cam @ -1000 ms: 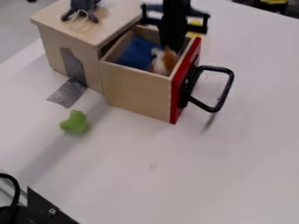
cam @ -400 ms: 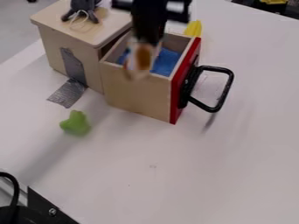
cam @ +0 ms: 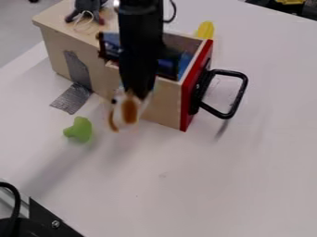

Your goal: Take the thing out of the drawer and put it on the middle bottom side of the table

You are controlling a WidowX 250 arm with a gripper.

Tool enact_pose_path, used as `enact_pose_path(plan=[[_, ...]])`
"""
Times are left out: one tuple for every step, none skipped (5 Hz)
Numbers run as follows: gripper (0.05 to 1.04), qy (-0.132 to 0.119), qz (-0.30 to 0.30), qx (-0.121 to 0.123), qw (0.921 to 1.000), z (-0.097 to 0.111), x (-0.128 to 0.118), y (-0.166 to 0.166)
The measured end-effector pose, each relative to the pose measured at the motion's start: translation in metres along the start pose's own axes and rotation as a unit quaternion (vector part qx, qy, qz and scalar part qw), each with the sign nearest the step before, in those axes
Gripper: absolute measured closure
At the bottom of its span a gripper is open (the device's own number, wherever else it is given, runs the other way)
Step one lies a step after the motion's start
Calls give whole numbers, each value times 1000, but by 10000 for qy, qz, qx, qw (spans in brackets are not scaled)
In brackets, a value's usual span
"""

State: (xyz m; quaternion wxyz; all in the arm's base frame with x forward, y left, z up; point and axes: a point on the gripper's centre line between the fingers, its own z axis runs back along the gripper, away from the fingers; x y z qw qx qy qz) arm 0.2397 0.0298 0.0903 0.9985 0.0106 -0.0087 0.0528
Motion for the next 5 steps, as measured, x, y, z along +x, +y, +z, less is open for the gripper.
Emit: enact_pose_path(plan=[[989, 310, -138, 128, 9993, -21, -12, -1], [821, 415, -342, 313, 9981, -29, -20, -3], [529, 364, -369, 363, 9980, -27, -24, -3], [215, 262, -373, 396, 9982, -21, -27, -1], [78, 211, -363, 460, 9981, -12, -24, -2]])
